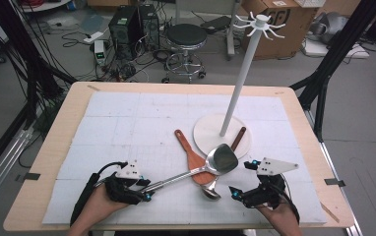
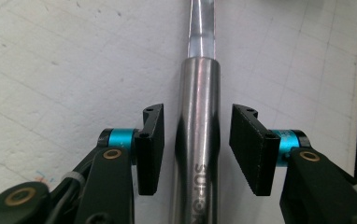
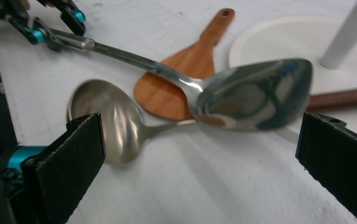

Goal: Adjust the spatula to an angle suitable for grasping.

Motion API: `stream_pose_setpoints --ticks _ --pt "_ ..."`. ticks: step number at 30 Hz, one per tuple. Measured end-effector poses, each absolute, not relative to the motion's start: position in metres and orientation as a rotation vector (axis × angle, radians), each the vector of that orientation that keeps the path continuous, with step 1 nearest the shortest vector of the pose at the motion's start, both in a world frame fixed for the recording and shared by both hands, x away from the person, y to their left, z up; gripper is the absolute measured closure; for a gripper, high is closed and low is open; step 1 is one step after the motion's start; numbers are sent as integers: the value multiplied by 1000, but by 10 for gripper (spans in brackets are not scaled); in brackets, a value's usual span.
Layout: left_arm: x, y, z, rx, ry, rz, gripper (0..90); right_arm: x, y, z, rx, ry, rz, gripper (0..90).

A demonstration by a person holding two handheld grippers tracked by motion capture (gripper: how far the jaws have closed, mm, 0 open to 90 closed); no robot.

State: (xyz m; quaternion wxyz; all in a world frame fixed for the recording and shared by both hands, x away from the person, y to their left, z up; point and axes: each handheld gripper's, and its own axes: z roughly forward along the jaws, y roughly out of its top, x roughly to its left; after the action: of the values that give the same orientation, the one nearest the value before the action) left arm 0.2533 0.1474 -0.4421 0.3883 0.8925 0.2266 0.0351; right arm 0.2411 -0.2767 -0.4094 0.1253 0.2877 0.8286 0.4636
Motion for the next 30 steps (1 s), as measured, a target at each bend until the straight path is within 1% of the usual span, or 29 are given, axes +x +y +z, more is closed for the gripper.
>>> stream_pose_setpoints --ticks 5,7,10,13,20,21,23,24,26,30 --pt "254 147 -443 2269 578 100 567 250 -260 -404 776 2470 1380 6" --pt "254 147 -443 2270 578 110 593 255 -252 -402 748 2494 1389 6" --pt "256 148 -443 2264 577 87 609 266 -241 -399 707 2542 1413 6" --pt "257 146 -443 2265 562 79 665 273 -233 -397 694 2570 1419 6" --pt "260 146 -442 2265 541 60 679 287 -209 -392 620 2647 1374 8" --pt "260 145 -442 2274 537 65 681 289 -205 -392 603 2656 1367 40" --pt "261 143 -441 2279 530 67 682 293 -200 -392 592 2679 1360 172" --pt "261 142 -441 2278 534 71 682 295 -196 -393 588 2691 1357 201" --pt "262 141 -441 2281 526 77 682 298 -191 -395 571 2705 1346 147" --pt "263 137 -439 2287 514 77 683 302 -183 -398 536 2717 1328 151"
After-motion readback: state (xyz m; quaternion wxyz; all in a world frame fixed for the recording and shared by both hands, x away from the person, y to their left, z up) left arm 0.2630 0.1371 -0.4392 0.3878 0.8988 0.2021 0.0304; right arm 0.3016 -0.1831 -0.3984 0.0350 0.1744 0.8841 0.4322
